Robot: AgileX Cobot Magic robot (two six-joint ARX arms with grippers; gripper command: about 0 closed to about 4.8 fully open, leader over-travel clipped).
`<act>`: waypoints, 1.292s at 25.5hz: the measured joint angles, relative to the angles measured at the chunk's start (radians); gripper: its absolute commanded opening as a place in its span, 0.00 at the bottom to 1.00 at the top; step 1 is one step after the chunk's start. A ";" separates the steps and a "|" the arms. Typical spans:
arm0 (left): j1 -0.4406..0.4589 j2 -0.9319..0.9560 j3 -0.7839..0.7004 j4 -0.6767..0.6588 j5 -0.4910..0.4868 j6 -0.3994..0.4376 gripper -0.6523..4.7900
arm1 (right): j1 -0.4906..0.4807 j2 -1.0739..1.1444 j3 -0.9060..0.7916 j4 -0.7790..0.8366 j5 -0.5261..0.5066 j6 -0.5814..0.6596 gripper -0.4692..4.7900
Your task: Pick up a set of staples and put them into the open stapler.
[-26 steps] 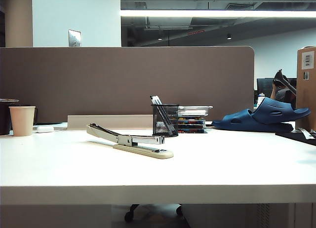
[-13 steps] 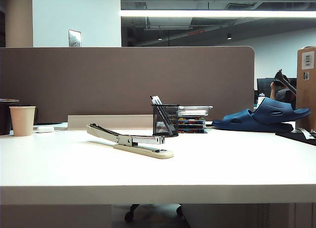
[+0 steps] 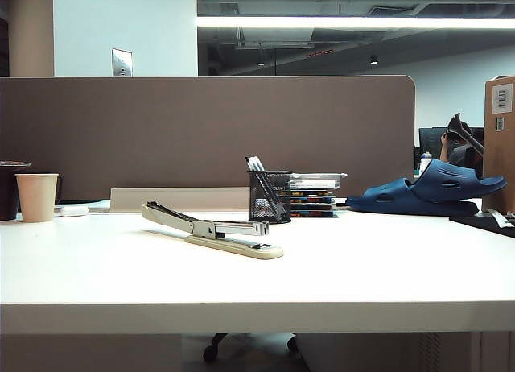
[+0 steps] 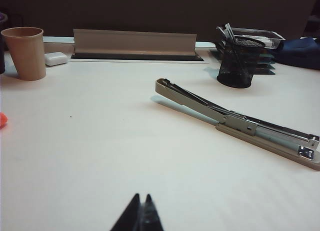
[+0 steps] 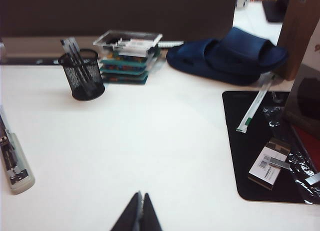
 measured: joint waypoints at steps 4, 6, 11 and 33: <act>0.000 0.000 0.000 0.000 0.000 0.000 0.11 | 0.000 -0.056 -0.117 0.060 -0.002 0.013 0.08; 0.000 0.000 0.000 0.000 0.000 0.000 0.11 | 0.000 -0.079 -0.175 0.109 -0.002 0.022 0.08; 0.000 0.000 0.000 0.001 0.000 0.000 0.11 | 0.001 -0.146 -0.348 0.317 -0.003 0.041 0.08; 0.000 0.001 0.000 0.060 0.000 0.050 0.11 | 0.001 -0.336 -0.515 0.359 0.002 0.041 0.08</act>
